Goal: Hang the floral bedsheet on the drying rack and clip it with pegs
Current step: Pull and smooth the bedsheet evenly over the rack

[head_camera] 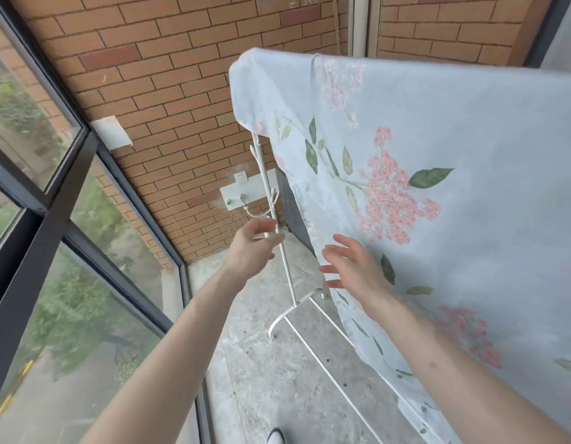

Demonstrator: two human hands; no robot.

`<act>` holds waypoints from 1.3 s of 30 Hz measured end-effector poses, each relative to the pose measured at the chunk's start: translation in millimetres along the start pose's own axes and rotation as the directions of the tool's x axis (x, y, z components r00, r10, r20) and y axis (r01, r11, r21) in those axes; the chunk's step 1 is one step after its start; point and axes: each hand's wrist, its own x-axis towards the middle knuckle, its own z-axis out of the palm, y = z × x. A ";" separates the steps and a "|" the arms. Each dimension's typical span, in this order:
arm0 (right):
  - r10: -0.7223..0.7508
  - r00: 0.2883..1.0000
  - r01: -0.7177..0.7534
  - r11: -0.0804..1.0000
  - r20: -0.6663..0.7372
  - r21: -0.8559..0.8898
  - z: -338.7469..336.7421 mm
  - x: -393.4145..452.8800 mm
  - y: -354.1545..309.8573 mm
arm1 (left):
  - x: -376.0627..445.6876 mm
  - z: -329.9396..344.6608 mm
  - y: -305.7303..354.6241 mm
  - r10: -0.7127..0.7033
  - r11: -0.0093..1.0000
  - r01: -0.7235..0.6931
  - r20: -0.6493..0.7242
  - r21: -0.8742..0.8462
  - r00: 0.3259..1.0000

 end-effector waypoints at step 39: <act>0.452 0.673 0.062 0.755 -0.586 0.653 78.7 140.6 55.4 | 280.5 -35.3 -45.8 -0.183 0.861 0.201 0.085 -0.467 0.979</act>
